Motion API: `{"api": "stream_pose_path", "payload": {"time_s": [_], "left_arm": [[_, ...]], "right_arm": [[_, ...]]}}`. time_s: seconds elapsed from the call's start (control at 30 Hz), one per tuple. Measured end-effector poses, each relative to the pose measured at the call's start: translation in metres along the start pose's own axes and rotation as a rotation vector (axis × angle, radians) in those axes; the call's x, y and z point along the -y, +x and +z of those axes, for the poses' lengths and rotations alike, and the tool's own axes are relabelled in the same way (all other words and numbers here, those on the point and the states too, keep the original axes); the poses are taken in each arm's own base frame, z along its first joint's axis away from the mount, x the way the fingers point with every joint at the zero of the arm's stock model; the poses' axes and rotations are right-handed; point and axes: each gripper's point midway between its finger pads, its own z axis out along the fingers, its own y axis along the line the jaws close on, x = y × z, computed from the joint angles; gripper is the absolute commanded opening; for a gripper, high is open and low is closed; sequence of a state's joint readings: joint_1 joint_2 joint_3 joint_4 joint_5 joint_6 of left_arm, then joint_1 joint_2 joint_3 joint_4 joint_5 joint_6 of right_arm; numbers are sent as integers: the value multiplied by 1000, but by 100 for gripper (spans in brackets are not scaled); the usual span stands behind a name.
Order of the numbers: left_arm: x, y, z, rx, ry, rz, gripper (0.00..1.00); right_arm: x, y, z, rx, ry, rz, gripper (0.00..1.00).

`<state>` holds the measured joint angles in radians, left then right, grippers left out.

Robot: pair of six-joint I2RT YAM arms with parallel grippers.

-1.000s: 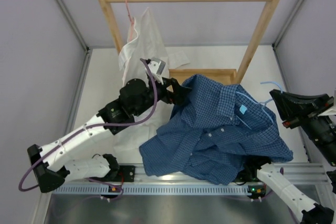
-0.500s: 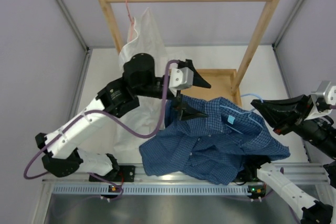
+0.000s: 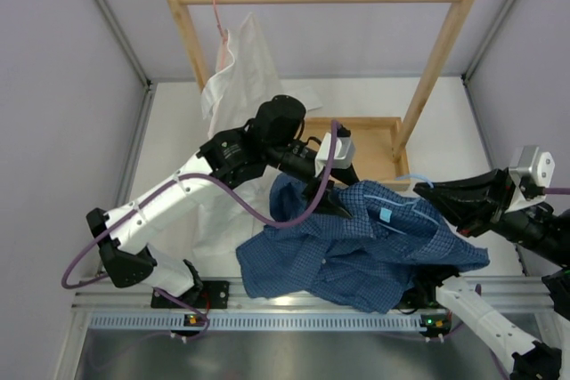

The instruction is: Place the shirt on the hanger

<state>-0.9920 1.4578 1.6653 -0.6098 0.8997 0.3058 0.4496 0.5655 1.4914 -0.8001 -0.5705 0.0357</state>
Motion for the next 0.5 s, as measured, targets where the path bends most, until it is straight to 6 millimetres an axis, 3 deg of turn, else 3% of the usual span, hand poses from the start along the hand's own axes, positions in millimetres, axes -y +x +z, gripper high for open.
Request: {"api": "stream_pose_path", "payload": {"time_s": [0.1,0.13,0.23,0.27,0.43,0.5], "left_arm": [[4,0,2,5,29,-5,62],[4,1,3,5,38,-8,55],[5,5,6,2,59,-16,10],[5,5,6,2,64,-19,0],[7,7,8,4,86,-15,0],[8,7,8,5,91,-16,0]], "right_arm": [[-1,6,3,-12,-16,8,0],[-1,8,3,-15,-21,11,0],[-4,10,5,-17,-41,12,0],[-5,10,5,-17,-45,12,0],[-9,10,2,-4,-59,5,1],[-10,12,1,0,-61,7,19]]}}
